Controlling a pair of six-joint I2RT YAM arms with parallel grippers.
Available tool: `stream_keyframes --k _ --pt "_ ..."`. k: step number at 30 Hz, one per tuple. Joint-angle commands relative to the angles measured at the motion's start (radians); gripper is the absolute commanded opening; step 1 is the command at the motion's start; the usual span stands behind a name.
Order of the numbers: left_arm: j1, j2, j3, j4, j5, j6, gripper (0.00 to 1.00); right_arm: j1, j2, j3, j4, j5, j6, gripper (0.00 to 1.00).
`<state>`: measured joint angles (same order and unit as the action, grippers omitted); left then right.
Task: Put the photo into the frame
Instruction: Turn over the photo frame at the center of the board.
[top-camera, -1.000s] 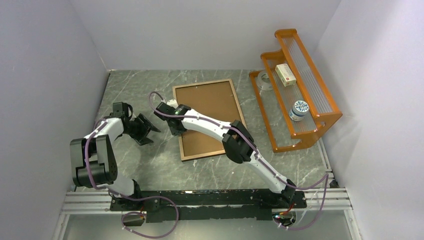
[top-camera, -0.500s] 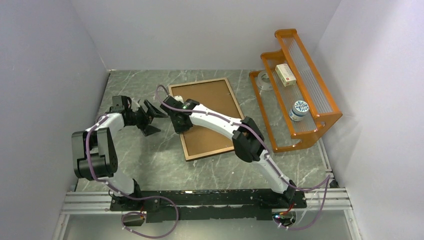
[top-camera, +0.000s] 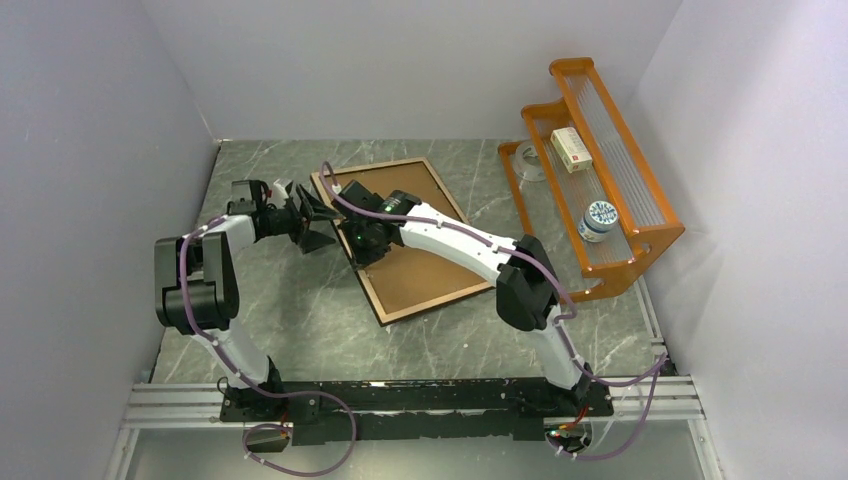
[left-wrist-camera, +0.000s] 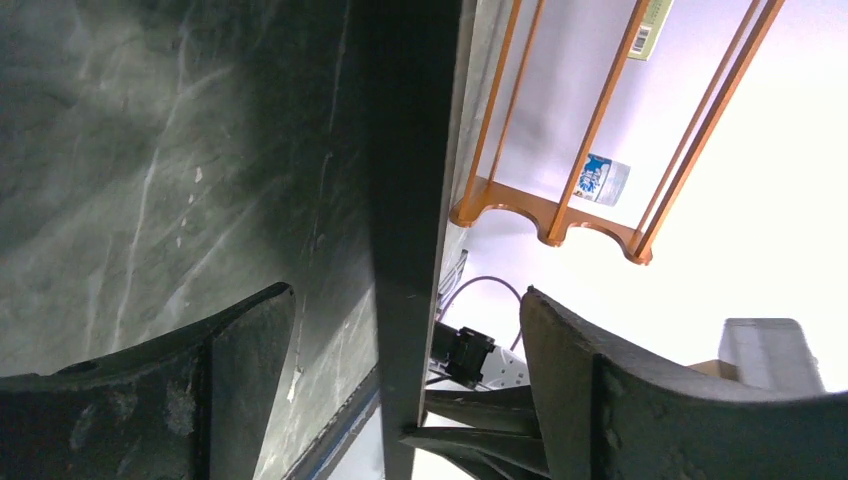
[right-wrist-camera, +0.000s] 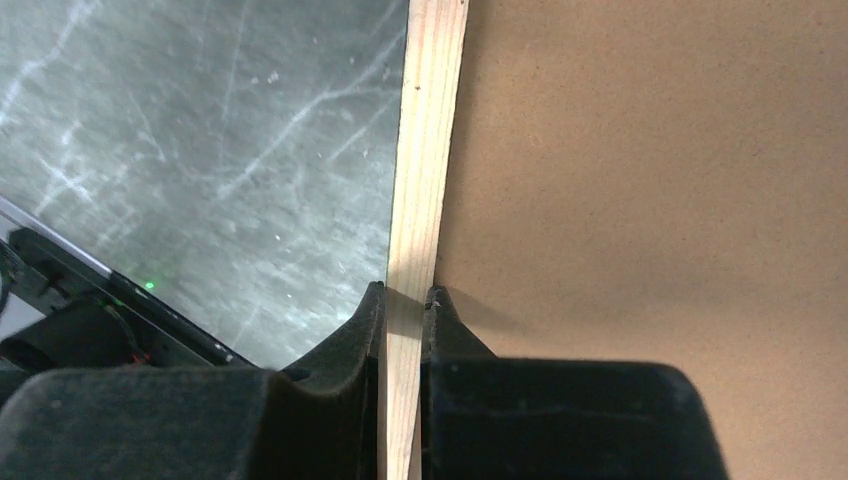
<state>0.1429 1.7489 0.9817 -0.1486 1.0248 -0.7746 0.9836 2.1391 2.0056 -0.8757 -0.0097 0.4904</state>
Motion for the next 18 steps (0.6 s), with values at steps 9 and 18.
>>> stream_keyframes --k 9,18 --pt "-0.007 0.029 0.076 0.012 -0.106 -0.039 0.58 0.009 -0.113 -0.017 0.008 -0.105 -0.126 0.00" --pt "-0.007 0.026 0.077 0.045 -0.127 -0.065 0.44 0.021 -0.190 -0.104 0.004 -0.173 -0.171 0.00"
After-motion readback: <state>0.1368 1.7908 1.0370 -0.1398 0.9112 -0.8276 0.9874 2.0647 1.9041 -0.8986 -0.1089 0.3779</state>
